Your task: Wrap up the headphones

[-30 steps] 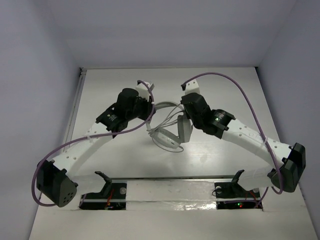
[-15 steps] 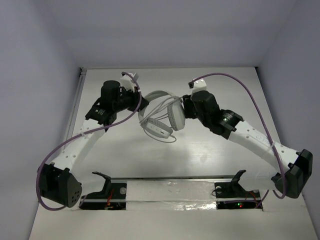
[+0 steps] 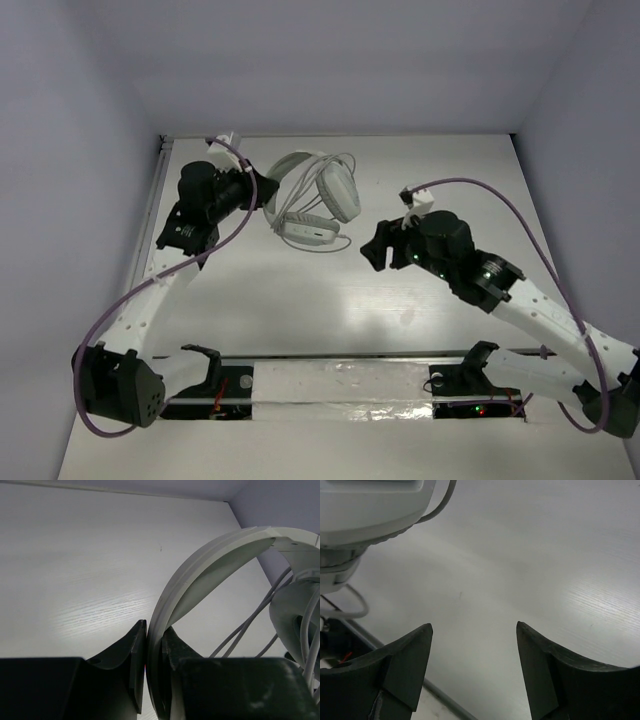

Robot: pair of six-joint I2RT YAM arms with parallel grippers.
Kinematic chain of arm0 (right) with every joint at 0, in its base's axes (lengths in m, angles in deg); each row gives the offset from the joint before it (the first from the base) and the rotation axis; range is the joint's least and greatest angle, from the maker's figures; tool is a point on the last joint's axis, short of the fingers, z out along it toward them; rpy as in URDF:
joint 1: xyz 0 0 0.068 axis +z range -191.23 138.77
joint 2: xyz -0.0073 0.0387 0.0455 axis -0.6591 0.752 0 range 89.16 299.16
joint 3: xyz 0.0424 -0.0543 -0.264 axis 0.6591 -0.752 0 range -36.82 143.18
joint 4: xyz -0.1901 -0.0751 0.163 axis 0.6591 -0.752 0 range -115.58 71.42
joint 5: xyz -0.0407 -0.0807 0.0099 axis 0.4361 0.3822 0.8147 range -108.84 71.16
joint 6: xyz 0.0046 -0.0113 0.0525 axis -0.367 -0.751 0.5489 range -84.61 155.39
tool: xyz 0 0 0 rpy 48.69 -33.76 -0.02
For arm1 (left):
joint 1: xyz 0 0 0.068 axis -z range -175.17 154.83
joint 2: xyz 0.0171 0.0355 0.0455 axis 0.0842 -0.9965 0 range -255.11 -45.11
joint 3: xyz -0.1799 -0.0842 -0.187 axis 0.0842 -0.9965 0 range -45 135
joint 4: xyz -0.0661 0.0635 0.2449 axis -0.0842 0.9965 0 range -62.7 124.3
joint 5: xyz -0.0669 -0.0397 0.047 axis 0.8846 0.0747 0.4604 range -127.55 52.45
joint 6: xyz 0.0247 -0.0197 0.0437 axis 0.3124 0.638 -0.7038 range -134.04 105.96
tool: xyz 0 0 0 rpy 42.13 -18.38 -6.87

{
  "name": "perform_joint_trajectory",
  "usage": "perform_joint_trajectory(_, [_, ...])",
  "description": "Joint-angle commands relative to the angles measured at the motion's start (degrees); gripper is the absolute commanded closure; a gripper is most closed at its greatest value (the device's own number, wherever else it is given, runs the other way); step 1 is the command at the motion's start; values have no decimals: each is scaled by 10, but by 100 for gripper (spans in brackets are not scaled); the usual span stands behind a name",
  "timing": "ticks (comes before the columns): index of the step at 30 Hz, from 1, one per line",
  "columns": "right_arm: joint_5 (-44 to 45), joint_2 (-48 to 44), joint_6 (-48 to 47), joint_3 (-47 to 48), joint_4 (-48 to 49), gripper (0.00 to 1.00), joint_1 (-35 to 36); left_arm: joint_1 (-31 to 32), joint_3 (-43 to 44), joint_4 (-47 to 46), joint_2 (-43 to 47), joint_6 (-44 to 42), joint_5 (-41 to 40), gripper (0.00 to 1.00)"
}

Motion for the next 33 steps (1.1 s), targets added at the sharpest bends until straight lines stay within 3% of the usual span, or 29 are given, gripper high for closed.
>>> perform_joint_trajectory(1, [-26, -68, 45, -11, 20, 26, -1, 0, -41, -77, 41, 59, -21, 100])
perform_joint_trajectory(5, [38, -133, 71, -24, 10, 27, -1, 0, -97, -114, 48, 86, -59, 100])
perform_joint_trajectory(9, [67, -163, 82, -38, 34, 37, -1, 18, -128, -139, 27, 96, -113, 100])
perform_joint_trajectory(11, [79, -171, 84, -50, 50, 57, -1, 40, -136, -154, 13, 95, -139, 100])
perform_joint_trajectory(14, [86, -169, 82, -57, 58, 67, -1, 84, -137, -171, -14, 90, -172, 100])
perform_joint_trajectory(20, [87, -155, 75, -65, 72, 65, -1, 136, -141, -226, -82, 107, -162, 100])
perform_joint_trajectory(26, [89, -145, 70, -70, 91, 62, -1, 142, -143, -288, -169, 131, -164, 100])
perform_joint_trajectory(33, [77, -133, 70, -82, 119, 61, -1, 142, -111, -306, -251, 130, -259, 100])
